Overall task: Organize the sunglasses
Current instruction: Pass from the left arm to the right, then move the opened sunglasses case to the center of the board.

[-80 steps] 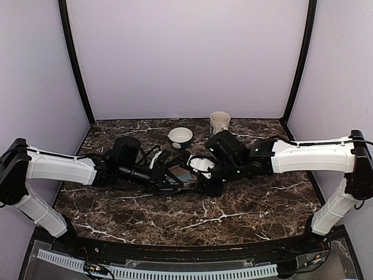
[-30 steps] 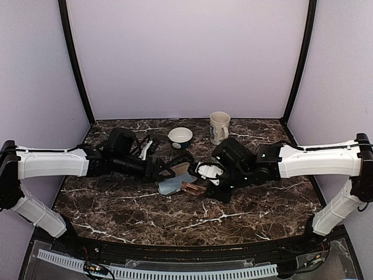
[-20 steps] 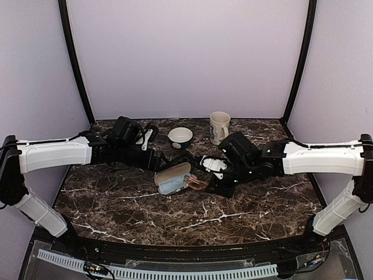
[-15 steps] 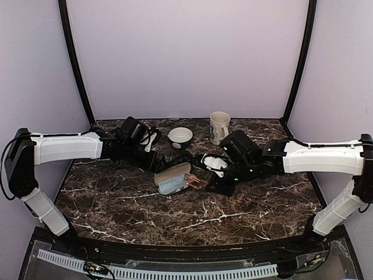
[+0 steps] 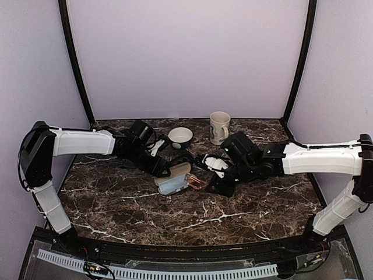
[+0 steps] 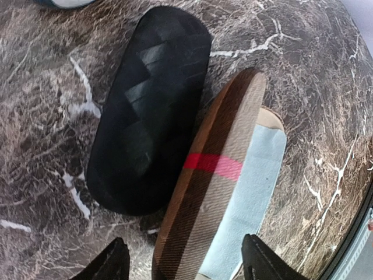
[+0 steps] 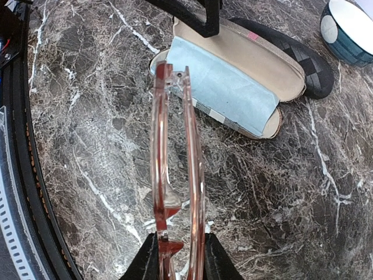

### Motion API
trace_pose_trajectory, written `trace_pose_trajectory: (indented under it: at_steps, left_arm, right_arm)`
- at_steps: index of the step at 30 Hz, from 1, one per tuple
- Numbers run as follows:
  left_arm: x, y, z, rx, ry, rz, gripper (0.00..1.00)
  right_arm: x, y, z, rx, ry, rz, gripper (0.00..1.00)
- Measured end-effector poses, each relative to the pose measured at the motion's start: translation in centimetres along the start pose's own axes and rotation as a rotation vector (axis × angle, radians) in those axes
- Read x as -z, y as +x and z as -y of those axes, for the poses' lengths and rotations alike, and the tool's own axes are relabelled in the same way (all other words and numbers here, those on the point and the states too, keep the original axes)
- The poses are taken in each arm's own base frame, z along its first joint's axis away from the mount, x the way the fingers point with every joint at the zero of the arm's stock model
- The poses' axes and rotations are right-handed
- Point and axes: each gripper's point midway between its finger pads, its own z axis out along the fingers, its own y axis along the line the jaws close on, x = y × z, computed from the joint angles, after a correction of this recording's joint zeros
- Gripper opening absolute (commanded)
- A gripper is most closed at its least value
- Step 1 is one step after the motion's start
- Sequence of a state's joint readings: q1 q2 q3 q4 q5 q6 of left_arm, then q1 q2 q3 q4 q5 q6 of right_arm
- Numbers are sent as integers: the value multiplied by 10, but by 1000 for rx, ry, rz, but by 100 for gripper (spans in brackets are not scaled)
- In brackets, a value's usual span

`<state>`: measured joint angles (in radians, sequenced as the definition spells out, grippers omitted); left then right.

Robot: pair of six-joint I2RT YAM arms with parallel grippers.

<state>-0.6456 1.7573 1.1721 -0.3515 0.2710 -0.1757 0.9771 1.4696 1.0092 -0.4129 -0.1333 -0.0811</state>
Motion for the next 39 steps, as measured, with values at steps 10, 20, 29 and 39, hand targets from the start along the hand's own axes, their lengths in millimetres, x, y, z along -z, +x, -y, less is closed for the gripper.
trace_pose_trajectory:
  at_steps: [10,20,29,39]
  left_arm:
    - [-12,-6,-1,-84,2,-49,42]
    - [-13,-1,3,-135,2,-91,27]
    - [-16,2,8,-180,-21,-132,21]
    - [-19,8,20,-265,-50,-160,16]
  right_arm:
    - [-5,10,3,-25,5,-13,23]
    - [-7,17,6,-33,9,-20,22]
    - [-7,16,6,-35,10,-8,22]
    - [-7,16,7,-49,12,-6,21]
